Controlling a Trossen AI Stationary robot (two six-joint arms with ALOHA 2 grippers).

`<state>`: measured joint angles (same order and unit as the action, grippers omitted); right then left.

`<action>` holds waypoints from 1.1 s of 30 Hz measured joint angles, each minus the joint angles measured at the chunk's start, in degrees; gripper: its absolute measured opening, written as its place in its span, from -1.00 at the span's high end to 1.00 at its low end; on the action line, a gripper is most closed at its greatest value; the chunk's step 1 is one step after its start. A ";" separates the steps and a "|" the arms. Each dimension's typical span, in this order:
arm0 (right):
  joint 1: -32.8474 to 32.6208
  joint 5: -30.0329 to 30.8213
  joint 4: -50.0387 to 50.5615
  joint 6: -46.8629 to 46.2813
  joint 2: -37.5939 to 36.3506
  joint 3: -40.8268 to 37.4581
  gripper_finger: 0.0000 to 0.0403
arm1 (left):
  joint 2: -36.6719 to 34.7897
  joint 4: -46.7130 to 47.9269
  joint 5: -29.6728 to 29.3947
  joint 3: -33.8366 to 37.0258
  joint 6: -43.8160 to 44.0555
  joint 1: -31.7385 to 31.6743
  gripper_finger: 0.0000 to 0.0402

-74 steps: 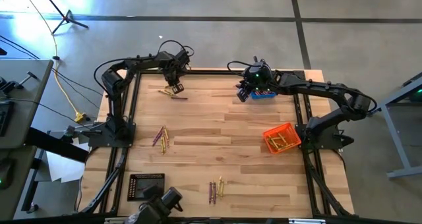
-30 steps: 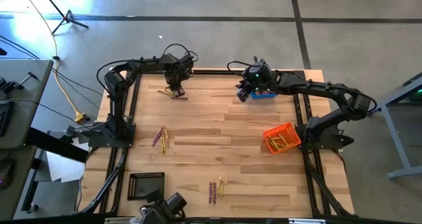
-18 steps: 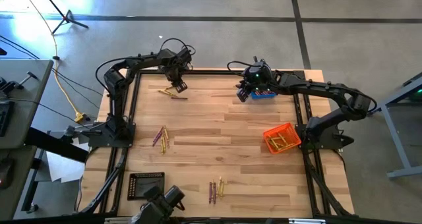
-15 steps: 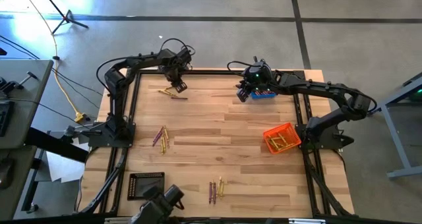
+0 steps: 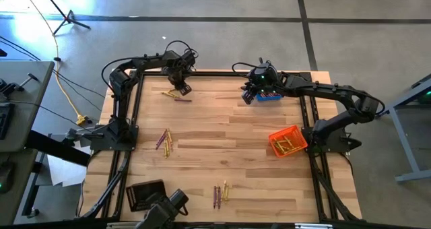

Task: Sort crayons
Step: Put the yellow crayon into the orange basket

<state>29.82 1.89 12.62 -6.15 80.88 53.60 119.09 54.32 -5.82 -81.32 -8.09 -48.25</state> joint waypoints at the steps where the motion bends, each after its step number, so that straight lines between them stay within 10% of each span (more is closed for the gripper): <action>1: 0.01 0.00 0.00 0.00 0.00 0.00 0.45 | 0.00 0.12 0.06 0.02 0.43 0.00 0.60; 7: 0.02 0.00 0.02 0.00 0.00 0.00 0.45 | 0.05 1.13 0.48 0.07 2.06 0.22 0.95; 19: -0.62 0.02 1.02 0.00 0.00 -0.02 0.45 | -0.05 2.55 2.34 -7.49 3.09 0.89 0.99; 33: -2.17 5.14 5.96 0.53 0.00 -0.04 0.45 | -0.93 3.02 24.85 -20.04 -7.34 12.89 1.00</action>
<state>27.65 7.03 18.58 -5.63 80.88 53.56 118.16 57.34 19.03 -101.36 -15.43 -35.36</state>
